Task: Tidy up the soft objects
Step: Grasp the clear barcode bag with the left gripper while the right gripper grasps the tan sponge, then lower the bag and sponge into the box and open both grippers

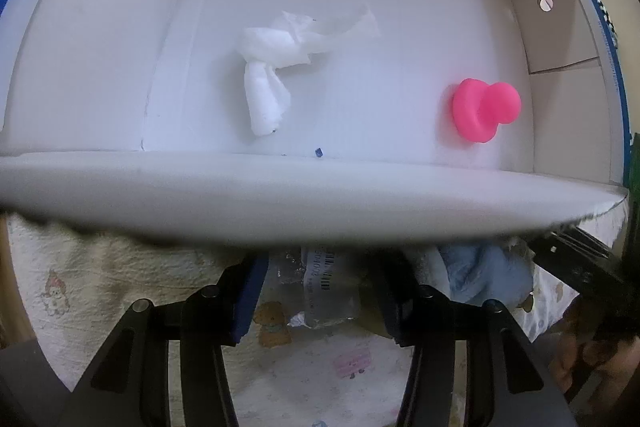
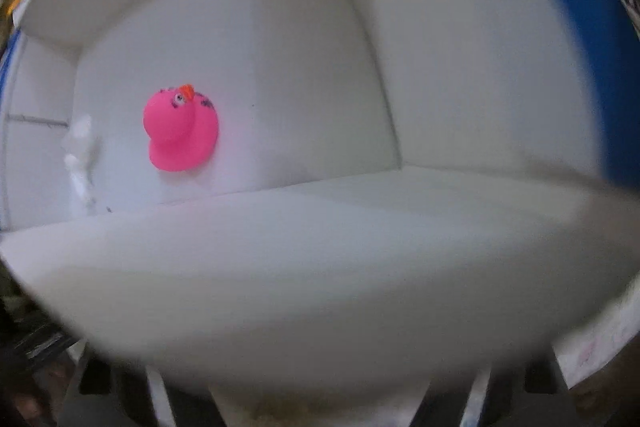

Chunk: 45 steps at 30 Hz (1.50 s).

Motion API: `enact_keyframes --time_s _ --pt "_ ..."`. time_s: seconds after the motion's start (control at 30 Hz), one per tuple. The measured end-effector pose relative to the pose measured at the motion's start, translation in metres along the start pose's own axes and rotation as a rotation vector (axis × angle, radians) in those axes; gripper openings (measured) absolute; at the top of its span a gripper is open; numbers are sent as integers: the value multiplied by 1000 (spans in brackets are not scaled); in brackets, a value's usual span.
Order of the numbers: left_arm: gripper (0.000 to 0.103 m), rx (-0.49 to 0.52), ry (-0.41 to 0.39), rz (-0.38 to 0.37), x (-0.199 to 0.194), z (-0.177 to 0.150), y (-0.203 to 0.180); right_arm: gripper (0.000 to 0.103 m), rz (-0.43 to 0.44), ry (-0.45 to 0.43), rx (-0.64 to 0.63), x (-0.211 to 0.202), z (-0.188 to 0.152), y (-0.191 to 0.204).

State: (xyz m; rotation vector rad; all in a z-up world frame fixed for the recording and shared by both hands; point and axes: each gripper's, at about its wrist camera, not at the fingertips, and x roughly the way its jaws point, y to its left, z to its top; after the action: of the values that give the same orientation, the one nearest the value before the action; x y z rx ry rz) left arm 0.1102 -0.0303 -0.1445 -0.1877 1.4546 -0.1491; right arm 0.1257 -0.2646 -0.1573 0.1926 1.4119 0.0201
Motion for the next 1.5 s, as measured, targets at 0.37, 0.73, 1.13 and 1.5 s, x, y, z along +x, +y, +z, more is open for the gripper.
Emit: enact_keyframes --time_s 0.37,0.73,1.13,1.5 --pt "19 34 9 -33 -8 4 3 8 28 -45 -45 -15 -8 13" --pt "14 3 -109 24 -57 -15 51 8 210 -117 52 -57 -23 -21" --pt "13 31 -288 77 -120 -46 37 8 342 -223 27 -105 -45 -30" --pt "13 97 -499 144 -148 -51 2 8 392 -384 -133 -140 -47 18"
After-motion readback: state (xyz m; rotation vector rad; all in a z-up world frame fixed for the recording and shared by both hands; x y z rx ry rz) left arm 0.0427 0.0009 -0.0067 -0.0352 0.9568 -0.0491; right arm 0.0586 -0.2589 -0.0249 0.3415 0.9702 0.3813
